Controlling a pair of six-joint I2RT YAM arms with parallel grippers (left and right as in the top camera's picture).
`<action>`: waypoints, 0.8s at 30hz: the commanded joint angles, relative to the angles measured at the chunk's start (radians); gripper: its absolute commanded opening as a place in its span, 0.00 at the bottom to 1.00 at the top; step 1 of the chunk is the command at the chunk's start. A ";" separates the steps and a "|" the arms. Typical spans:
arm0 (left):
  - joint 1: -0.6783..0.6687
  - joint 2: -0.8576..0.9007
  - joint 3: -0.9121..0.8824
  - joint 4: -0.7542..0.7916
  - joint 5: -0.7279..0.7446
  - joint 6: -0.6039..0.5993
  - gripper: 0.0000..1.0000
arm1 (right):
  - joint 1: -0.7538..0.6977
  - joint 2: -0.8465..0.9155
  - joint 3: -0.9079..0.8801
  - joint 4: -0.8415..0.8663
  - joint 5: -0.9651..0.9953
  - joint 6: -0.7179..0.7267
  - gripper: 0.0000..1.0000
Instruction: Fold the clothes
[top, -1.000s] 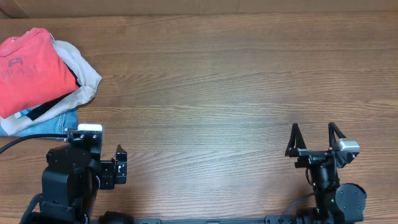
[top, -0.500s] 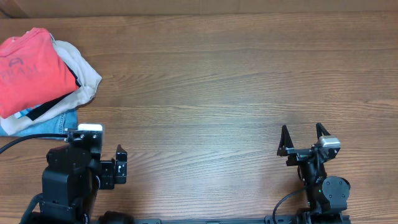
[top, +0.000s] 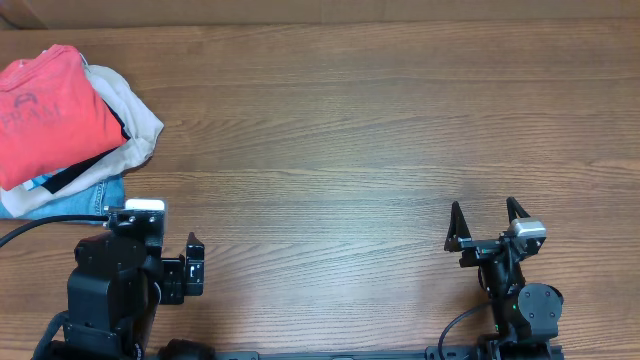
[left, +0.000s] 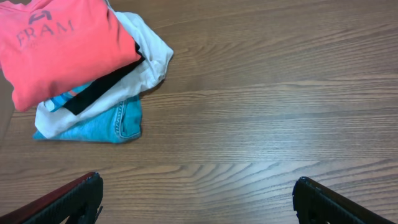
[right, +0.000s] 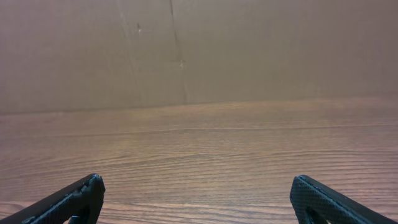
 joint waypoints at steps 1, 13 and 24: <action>-0.006 0.001 -0.001 0.001 -0.013 -0.014 1.00 | -0.003 -0.011 -0.010 0.006 -0.003 -0.003 1.00; -0.006 0.001 -0.001 0.001 -0.013 -0.014 1.00 | -0.003 -0.011 -0.010 0.006 -0.003 -0.003 1.00; 0.019 -0.014 -0.002 -0.046 -0.025 -0.002 1.00 | -0.003 -0.011 -0.010 0.006 -0.003 -0.003 1.00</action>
